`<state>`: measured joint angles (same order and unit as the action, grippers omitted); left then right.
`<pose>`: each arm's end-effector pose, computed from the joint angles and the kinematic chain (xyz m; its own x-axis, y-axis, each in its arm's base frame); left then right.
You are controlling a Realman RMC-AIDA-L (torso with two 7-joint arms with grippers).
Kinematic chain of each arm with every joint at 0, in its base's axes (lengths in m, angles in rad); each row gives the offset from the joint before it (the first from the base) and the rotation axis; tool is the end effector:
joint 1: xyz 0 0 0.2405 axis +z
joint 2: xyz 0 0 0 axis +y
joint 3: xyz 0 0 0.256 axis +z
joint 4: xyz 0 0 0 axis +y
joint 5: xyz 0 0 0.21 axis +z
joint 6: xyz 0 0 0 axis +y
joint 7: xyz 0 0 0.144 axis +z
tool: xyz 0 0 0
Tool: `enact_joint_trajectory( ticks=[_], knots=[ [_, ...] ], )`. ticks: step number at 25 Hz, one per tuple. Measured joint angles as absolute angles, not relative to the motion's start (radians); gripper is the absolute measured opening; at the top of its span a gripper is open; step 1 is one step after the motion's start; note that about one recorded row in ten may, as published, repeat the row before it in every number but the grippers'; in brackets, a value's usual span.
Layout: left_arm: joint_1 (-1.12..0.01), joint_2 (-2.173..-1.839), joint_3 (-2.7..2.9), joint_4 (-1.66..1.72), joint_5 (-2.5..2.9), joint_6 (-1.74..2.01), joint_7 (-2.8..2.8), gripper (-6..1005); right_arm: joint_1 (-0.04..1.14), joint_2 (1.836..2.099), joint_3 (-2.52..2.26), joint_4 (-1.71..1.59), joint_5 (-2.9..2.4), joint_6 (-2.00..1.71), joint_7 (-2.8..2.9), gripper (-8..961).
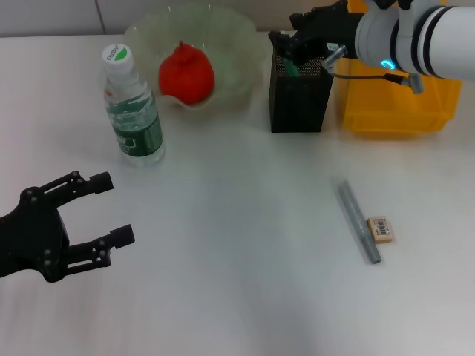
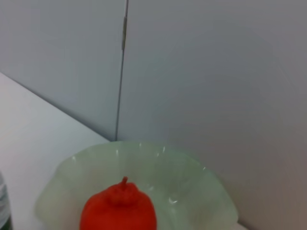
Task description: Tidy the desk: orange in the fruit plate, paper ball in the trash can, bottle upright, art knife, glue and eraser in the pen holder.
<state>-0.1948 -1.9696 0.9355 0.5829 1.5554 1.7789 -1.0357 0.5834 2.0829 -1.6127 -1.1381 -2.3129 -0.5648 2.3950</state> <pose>-0.3141 0.2301 0.0339 0.7228 0.1484 0.6750 0.3712 -0.9072 -0.1981 0.1415 0.4248 -0.0359 0.9095 -0.2882 -0.2995 -0.4156 -0.6385 -0.6477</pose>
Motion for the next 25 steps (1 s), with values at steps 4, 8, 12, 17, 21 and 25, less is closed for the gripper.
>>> enact_joint_trajectory(
  ticks=[4, 8, 12, 17, 21, 25],
  knots=[
    [-0.195, -1.970, 0.936, 0.583, 1.555, 1.780, -1.037, 851, 0.587, 2.082, -1.545, -1.197, -2.313, -0.721, 2.406, 422],
    [-0.195, -1.969, 0.936, 0.583, 1.555, 1.782, -1.037, 851, 0.583, 2.082, -1.478, -1.302, -2.317, -0.903, 2.418, 579],
    [-0.195, -1.965, 0.936, 0.583, 1.556, 1.786, -1.035, 851, 0.609, 2.080, -1.379, -1.598, -2.483, -1.384, 2.557, 618],
    [-0.197, -1.965, 0.936, 0.583, 1.555, 1.786, -1.034, 851, 0.719, 2.080, -1.379, -1.692, -2.671, -1.725, 2.646, 618],
    [-0.198, -1.966, 0.936, 0.583, 1.555, 1.786, -1.031, 851, 0.763, 2.079, -1.381, -1.636, -2.682, -1.830, 2.616, 618],
    [-0.200, -1.966, 0.936, 0.583, 1.555, 1.787, -1.032, 851, 0.776, 2.079, -1.384, -1.589, -2.683, -1.866, 2.569, 617]
  ],
)
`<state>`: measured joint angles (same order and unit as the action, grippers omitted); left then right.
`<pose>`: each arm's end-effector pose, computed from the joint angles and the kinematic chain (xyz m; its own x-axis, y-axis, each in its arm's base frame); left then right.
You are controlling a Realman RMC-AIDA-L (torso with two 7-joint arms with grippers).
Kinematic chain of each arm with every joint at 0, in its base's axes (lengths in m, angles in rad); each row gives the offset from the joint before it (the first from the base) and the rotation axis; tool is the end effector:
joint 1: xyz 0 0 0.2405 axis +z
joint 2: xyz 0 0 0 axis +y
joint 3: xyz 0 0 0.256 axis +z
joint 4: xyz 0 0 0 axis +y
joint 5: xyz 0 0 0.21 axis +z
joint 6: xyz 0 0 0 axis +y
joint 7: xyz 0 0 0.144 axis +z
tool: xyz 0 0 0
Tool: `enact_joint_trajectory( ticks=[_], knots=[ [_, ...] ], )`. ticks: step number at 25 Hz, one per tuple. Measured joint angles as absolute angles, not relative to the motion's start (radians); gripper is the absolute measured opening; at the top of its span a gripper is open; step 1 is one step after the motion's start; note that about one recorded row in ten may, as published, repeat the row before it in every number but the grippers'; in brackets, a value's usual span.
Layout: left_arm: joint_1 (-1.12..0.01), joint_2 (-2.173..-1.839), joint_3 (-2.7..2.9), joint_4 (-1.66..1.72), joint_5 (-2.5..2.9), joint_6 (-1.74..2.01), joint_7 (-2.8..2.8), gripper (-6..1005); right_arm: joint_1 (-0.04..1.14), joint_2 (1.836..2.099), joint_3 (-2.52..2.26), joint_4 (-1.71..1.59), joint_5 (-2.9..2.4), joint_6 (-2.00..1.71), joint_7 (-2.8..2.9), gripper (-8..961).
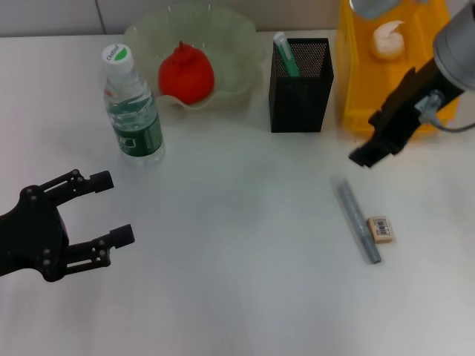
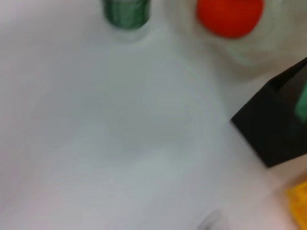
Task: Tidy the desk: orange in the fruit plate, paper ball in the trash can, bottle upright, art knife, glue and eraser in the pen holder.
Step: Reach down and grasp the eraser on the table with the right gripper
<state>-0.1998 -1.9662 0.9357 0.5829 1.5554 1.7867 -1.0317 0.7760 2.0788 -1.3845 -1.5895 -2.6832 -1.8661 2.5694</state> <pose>-0.3129 0.2310 0.0352 0.7249 0.1392 0.6746 0.3591 -0.9121 -0.1977 0.0997 0.3482 0.0326 0.8032 -0.4726 0.3627 -0.3070 -0.8501 -0.4279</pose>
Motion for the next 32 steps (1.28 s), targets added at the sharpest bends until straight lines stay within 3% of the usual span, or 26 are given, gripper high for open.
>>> enact_joint_trajectory(
  ticks=[14, 32],
  knots=[
    [-0.189, -1.977, 0.923, 0.583, 1.555, 1.778, -1.036, 850, 0.766, 2.078, -1.392, -1.417, -2.715, -1.943, 2.185, 618],
    [-0.197, -1.987, 0.923, 0.582, 1.551, 1.768, -1.039, 850, 0.729, 2.082, -1.572, -1.316, -2.794, -1.777, 2.164, 617]
  ],
)
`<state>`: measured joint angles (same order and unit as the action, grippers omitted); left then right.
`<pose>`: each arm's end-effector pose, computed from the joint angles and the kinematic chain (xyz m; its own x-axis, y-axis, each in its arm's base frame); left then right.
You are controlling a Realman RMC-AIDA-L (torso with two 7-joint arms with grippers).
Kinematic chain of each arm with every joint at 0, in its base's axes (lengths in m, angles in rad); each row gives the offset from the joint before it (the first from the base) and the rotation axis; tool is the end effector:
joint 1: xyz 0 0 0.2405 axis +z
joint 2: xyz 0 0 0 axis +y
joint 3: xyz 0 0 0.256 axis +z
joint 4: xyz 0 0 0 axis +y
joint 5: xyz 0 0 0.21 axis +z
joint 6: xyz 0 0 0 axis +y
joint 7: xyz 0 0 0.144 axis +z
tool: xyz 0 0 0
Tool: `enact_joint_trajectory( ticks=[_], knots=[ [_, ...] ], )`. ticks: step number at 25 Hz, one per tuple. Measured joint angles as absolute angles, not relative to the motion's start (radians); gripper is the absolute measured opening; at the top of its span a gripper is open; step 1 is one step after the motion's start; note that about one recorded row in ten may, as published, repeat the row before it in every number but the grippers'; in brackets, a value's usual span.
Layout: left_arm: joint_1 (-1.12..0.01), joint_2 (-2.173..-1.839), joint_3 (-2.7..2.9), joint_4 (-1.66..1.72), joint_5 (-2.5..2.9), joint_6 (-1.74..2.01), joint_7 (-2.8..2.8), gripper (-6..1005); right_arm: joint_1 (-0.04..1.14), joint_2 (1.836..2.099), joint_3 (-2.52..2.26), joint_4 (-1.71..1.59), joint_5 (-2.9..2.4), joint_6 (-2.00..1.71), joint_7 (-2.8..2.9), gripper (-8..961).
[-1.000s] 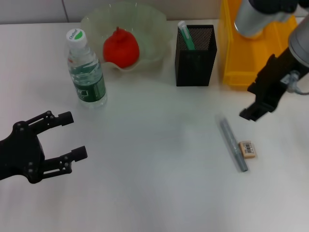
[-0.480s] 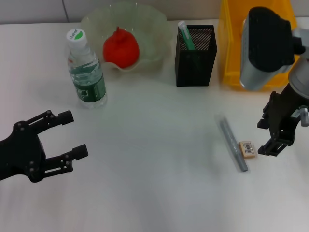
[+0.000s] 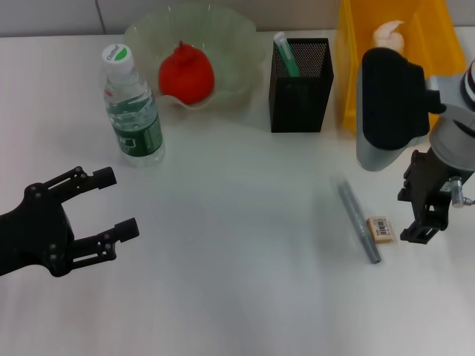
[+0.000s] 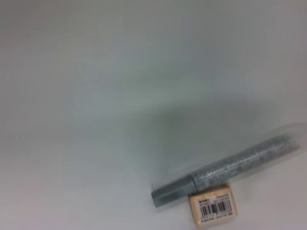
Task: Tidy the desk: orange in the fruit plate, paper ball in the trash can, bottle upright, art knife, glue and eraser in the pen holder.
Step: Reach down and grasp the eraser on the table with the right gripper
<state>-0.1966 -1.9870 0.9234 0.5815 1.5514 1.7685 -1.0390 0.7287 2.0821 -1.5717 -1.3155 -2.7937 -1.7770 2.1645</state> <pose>-0.3117 0.2319 0.0295 0.7087 0.1496 0.6894 0.3871 -0.8995 -0.2028 0.1681 0.3392 -0.0118 0.7008 -0.1429 0.6989 -0.0603 -0.9881 -0.1416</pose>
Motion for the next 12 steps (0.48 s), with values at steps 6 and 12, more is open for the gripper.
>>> enact_joint_trajectory(
  ticks=[6, 12],
  knots=[
    [-0.195, -1.993, 0.917, 0.577, 1.554, 1.765, -1.040, 850, 0.736, 2.082, -1.581, -1.274, -2.802, -1.739, 2.164, 616],
    [-0.196, -1.994, 0.916, 0.575, 1.554, 1.765, -1.040, 850, 0.739, 2.083, -1.589, -1.255, -2.803, -1.726, 2.170, 616]
  ],
)
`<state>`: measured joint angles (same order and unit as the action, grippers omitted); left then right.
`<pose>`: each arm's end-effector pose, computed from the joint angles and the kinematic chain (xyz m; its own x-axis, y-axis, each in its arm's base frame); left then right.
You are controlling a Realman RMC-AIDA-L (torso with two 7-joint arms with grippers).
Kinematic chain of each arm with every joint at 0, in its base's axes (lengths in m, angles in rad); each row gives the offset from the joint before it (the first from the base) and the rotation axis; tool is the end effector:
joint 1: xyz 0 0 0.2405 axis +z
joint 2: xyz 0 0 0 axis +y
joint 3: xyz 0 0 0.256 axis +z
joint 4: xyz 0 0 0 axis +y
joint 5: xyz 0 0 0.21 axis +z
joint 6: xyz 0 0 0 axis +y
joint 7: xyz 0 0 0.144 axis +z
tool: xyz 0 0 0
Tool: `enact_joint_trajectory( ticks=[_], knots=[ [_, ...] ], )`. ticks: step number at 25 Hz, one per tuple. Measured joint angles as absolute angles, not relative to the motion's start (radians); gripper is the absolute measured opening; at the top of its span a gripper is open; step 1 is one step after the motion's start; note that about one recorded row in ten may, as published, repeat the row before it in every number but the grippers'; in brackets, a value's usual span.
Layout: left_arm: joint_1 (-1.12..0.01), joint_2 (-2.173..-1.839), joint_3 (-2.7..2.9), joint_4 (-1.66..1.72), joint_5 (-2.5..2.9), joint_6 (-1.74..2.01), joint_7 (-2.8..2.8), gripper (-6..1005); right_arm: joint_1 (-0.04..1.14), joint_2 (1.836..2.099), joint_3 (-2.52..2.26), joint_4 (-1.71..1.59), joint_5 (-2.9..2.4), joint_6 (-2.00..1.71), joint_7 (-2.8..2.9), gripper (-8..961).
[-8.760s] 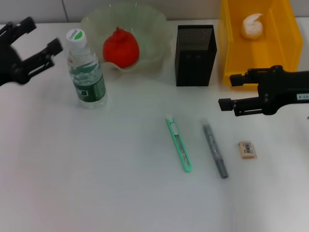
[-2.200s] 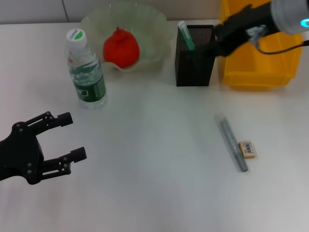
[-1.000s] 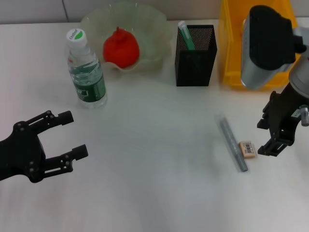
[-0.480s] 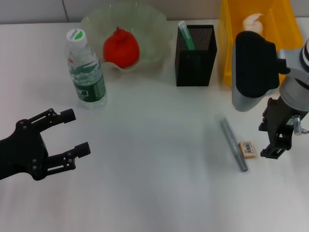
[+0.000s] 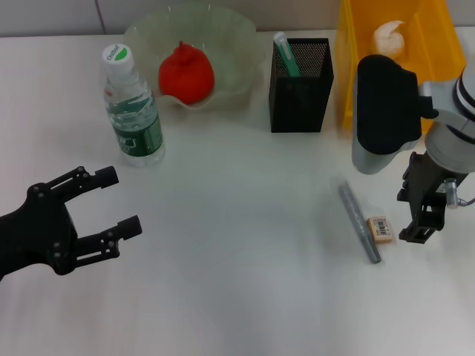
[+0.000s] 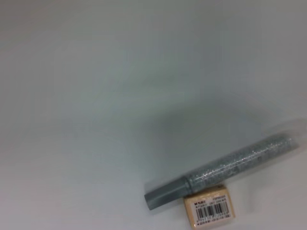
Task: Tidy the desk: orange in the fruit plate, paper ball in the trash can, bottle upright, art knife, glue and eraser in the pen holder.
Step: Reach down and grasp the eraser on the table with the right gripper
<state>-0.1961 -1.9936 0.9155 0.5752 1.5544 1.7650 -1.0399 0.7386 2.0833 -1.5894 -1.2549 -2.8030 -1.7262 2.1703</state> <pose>-0.3119 0.2314 0.0273 0.7017 0.1564 0.6951 0.3987 -0.8947 -0.2011 0.1752 0.3433 -0.0196 0.6894 -0.1490 0.7089 -0.0613 -0.9871 -0.1479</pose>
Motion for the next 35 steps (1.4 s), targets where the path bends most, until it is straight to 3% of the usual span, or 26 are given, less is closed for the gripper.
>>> enact_joint_trajectory(
  ticks=[35],
  knots=[
    [-0.201, -1.996, 0.913, 0.571, 1.555, 1.738, -1.042, 849, 0.737, 2.089, -1.722, -1.158, -2.732, -1.572, 2.200, 605]
  ],
)
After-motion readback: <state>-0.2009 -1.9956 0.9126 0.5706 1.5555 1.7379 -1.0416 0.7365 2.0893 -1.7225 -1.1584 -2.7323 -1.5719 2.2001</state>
